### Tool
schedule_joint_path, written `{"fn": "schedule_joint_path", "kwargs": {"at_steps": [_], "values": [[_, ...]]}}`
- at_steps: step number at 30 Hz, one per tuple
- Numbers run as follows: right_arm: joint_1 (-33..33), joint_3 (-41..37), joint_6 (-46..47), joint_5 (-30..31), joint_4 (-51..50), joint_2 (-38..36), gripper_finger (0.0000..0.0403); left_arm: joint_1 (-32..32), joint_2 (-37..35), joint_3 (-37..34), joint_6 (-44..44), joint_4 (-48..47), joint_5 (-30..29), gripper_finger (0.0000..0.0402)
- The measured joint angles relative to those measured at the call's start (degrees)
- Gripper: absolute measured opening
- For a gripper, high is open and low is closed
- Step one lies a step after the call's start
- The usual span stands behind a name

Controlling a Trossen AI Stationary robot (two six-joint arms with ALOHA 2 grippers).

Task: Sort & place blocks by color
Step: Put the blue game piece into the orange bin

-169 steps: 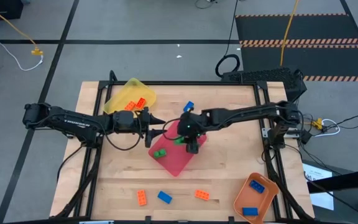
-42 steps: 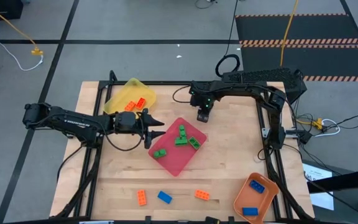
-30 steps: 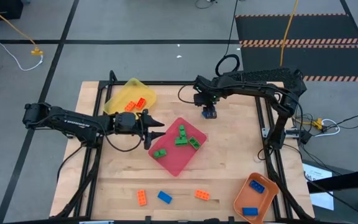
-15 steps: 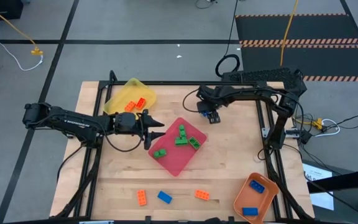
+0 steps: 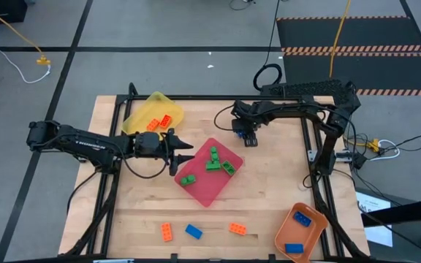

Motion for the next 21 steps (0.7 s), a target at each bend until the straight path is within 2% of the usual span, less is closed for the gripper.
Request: {"fn": "schedule_joint_path", "kwargs": {"at_steps": [4,9,13,21], "values": [[0.0,-0.2,2.0,-0.3,-2.8,-1.7,0.0107,0.0,0.0,0.0,0.0,0.0,0.0,0.0207],[0.4,-0.2,7.1,-0.2,-7.9,-5.3,0.0105,0.0,0.0,0.0,0.0,0.0,0.0,0.0207],[2.4,-0.2,11.9,-0.1,-11.7,-10.9,0.0105,0.0,0.0,0.0,0.0,0.2,0.0,0.0207],[11.5,-0.1,25.4,0.1,-18.5,-26.1,0.0105,0.0,0.0,0.0,-0.1,1.4,0.0,0.0207]]}}
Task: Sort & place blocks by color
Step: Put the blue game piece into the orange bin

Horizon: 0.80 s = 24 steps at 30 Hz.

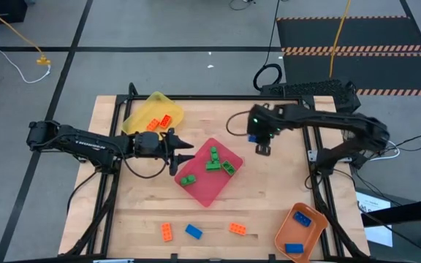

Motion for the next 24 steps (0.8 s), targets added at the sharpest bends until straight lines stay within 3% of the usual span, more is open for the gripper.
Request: {"fn": "schedule_joint_path", "kwargs": {"at_steps": [5,14,24], "values": [[9.6,0.0,12.5,1.5,-4.4,-5.0,0.0105,0.0,0.0,0.0,0.0,2.1,0.0,0.0207],[26.1,0.0,30.2,2.7,-15.0,-4.3,0.0105,-0.2,0.0,0.0,-0.3,13.5,2.4,0.0207],[43.9,0.1,59.0,-6.4,-17.8,-6.5,0.0105,-4.4,-0.1,1.9,1.8,20.4,6.3,0.0207]]}}
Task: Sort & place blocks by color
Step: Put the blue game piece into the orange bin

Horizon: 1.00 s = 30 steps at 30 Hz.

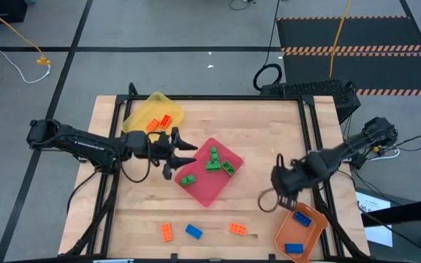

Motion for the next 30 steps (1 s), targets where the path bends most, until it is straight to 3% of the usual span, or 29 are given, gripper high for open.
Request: {"fn": "schedule_joint_path", "kwargs": {"at_steps": [10,15,19,22,26,30], "values": [[15.3,0.0,22.6,-1.4,1.3,0.7,0.0105,-3.8,0.0,3.5,4.9,-5.8,0.0,0.0207],[20.2,0.0,26.8,-1.0,2.6,3.6,0.0105,-4.7,0.0,5.6,7.1,-14.1,-0.4,0.0207],[22.5,0.0,27.7,2.9,2.8,6.0,0.0107,-6.8,0.0,9.4,7.6,-24.2,-5.5,0.0207],[23.0,0.0,27.7,3.5,2.6,7.2,0.0165,-9.3,0.1,13.0,7.6,-32.8,-9.1,0.0207],[23.8,0.0,28.0,3.4,2.9,7.8,0.0255,-13.3,0.0,17.2,6.0,-40.6,-9.7,0.0207],[25.4,0.0,29.9,3.4,3.3,7.8,0.0298,-17.5,0.0,18.7,3.1,-43.0,-12.5,0.0207]]}}
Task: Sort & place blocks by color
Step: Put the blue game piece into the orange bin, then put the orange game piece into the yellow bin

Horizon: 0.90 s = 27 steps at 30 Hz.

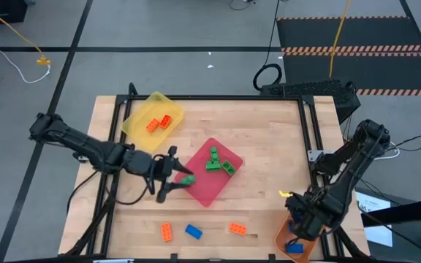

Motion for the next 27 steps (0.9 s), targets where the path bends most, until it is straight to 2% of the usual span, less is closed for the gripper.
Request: {"fn": "schedule_joint_path", "kwargs": {"at_steps": [9,12,16,18,27], "values": [[1.9,0.0,-1.1,5.2,-4.2,0.0,0.0299,-5.4,1.4,0.0,-10.3,-9.1,-5.0,0.0207],[1.9,0.0,-3.0,7.5,-5.4,0.0,0.0299,-6.4,4.1,0.0,-14.5,-11.5,-5.4,0.0207],[1.9,0.0,-5.8,10.5,-5.6,-0.1,0.0299,-9.1,9.2,1.2,-15.4,-14.8,-5.4,0.0207],[1.9,0.0,-6.7,12.0,-5.6,-0.2,0.0299,-10.6,12.1,4.7,-15.1,-18.3,-5.2,0.0207],[1.7,0.0,-7.6,15.3,-5.4,-1.5,0.0299,-16.8,27.4,29.5,-17.1,-48.8,-1.2,0.0207]]}}
